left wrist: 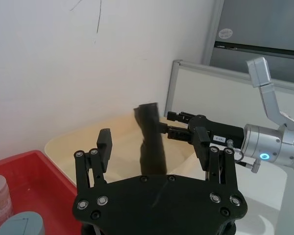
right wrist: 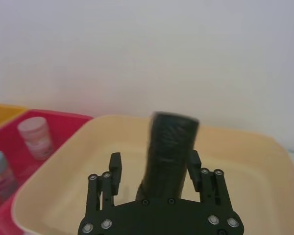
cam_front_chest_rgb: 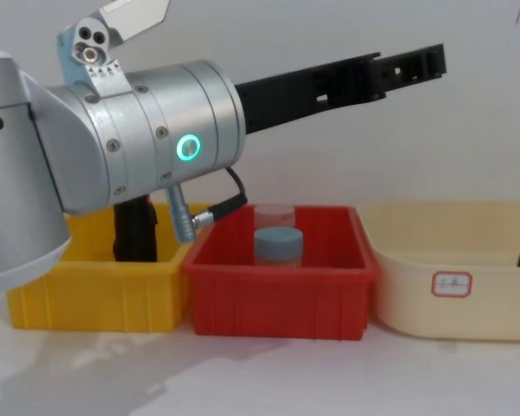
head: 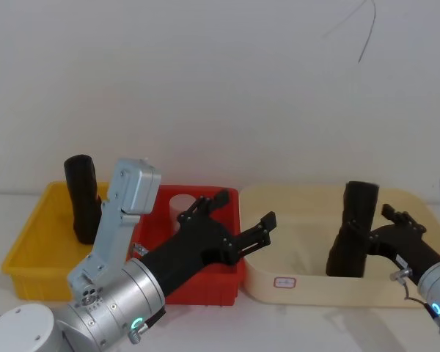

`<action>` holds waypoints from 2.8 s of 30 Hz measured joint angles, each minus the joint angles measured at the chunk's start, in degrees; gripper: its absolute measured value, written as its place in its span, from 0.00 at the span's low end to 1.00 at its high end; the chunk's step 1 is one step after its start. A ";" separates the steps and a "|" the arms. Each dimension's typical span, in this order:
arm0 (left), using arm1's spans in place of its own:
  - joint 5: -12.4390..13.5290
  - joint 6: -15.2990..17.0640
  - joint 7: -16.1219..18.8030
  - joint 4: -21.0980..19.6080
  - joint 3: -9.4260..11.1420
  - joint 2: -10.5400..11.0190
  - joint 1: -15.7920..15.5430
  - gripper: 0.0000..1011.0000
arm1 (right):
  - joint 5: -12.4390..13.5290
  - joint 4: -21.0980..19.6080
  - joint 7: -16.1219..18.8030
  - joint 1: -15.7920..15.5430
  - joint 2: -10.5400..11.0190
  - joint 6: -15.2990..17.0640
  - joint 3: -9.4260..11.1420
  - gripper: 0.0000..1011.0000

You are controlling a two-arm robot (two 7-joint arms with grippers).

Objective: Pick up the garbage bag with the one hand and transfer it to the other hand.

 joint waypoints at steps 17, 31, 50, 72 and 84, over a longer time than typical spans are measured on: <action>-0.02 -0.13 0.12 0.00 -0.01 0.06 -0.01 0.99 | -3.83 -1.17 -1.24 1.91 -0.39 2.78 -0.26 0.99; 0.06 -1.68 3.25 -0.53 -2.45 1.33 1.20 0.99 | -4.74 -1.90 3.81 4.71 -1.37 2.88 -3.09 0.99; 1.02 -2.77 9.84 -1.47 -9.83 5.02 4.98 0.99 | -4.15 3.33 11.87 10.82 -4.06 2.78 -9.29 0.99; 1.53 -2.18 13.04 -1.87 -14.32 7.32 7.45 0.99 | -6.72 11.10 18.03 18.33 -5.39 5.03 -17.86 0.99; 1.59 -2.09 13.40 -1.93 -14.84 7.57 7.73 0.99 | -8.55 16.01 20.59 21.74 -6.44 5.57 -21.42 0.99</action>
